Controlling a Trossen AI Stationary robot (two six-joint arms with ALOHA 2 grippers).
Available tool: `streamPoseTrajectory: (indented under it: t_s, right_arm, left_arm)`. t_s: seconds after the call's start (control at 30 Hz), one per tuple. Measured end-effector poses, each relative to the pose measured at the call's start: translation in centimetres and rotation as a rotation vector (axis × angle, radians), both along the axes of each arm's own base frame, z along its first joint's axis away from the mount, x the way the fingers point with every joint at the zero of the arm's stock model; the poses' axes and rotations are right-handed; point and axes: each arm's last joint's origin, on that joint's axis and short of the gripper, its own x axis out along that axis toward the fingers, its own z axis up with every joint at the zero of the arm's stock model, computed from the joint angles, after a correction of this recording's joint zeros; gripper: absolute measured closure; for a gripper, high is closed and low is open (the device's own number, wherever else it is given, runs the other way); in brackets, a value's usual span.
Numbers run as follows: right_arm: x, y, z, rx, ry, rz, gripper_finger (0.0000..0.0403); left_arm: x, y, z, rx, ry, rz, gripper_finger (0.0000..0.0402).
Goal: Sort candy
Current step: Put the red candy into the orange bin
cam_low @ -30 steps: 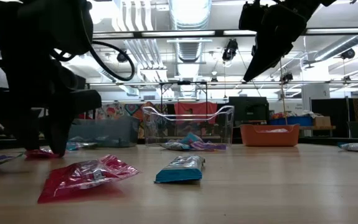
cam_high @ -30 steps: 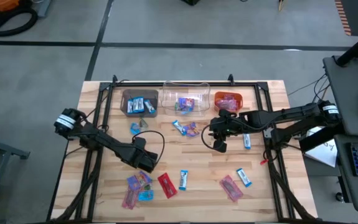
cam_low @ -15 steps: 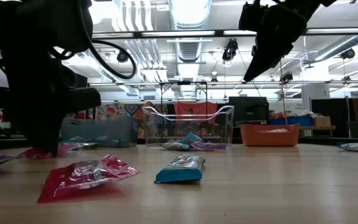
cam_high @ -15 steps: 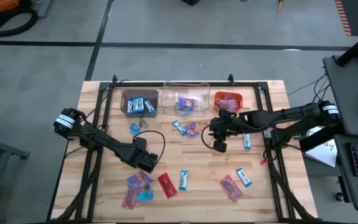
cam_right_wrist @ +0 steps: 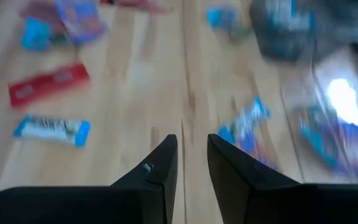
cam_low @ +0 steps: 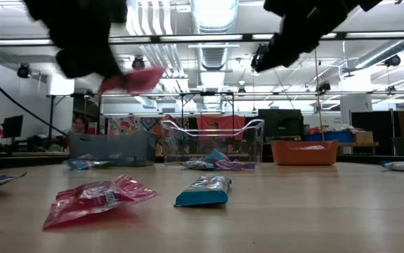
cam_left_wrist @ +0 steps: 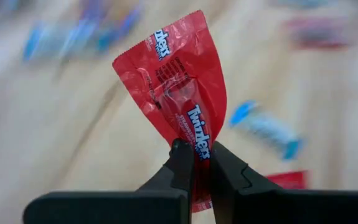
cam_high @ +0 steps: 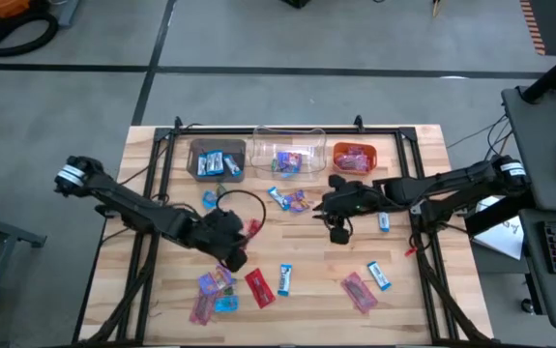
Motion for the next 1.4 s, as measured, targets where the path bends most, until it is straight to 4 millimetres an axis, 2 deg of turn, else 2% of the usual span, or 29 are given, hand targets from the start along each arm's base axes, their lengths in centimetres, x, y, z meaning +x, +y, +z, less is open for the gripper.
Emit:
streamPoseTrajectory:
  t_s: [0.1, 0.2, 0.33, 0.43, 0.53, 0.63, 0.77, 0.83, 1.0, 1.17, 1.4]
  right_arm:
    - [0.4, 0.5, -0.2, -0.017, -0.138, 0.064, 0.0328]
    - [0.6, 1.0, -0.4, -0.011, -0.289, 0.132, 0.033]
    - [0.5, 1.6, -0.6, -0.036, -0.506, 0.169, 0.0325]
    - [0.4, 1.9, -0.9, -0.052, -0.646, 0.183, 0.0315]
    - [0.5, 1.9, -0.7, -0.032, -0.728, 0.167, 0.0297]
    - [0.8, 1.8, -0.5, 0.022, -0.739, 0.105, 0.0268]
    - [0.9, 1.2, -0.3, 0.037, -0.74, -0.175, 0.0226]
    - [0.9, 0.8, -0.6, 0.01, -0.712, -0.29, 0.0209]
    - [0.9, 0.7, -0.7, 0.031, -0.712, -0.322, 0.0183]
    - [0.9, 0.7, -0.7, 0.067, -0.711, -0.324, 0.0175]
    - [1.0, 0.7, -1.3, 0.117, -0.662, -0.341, 0.0174]
  left_arm:
    - [0.7, -0.2, 2.2, 0.167, -0.181, -0.206, 0.0394]
    - [1.0, -0.2, 3.5, 0.33, -0.278, -0.332, 0.0391]
    - [1.8, 0.0, 4.0, 0.416, -0.354, -0.404, 0.039]
    - [2.8, 0.2, 3.6, 0.469, -0.395, -0.405, 0.0389]
    - [3.9, 0.4, 2.6, 0.519, -0.38, -0.358, 0.0389]
    - [4.5, 0.8, 1.5, 0.594, -0.32, -0.217, 0.0389]
    - [5.3, 1.3, 0.4, 0.75, -0.227, 0.11, 0.0389]
    - [5.8, 1.4, 0.1, 0.811, -0.195, 0.206, 0.0389]
    - [7.9, 1.2, -0.6, 0.848, -0.161, 0.24, 0.0389]
    - [10.8, 0.9, -1.8, 0.921, -0.092, 0.256, 0.0388]
    - [13.6, 0.4, -1.7, 1.001, -0.037, 0.294, 0.0388]
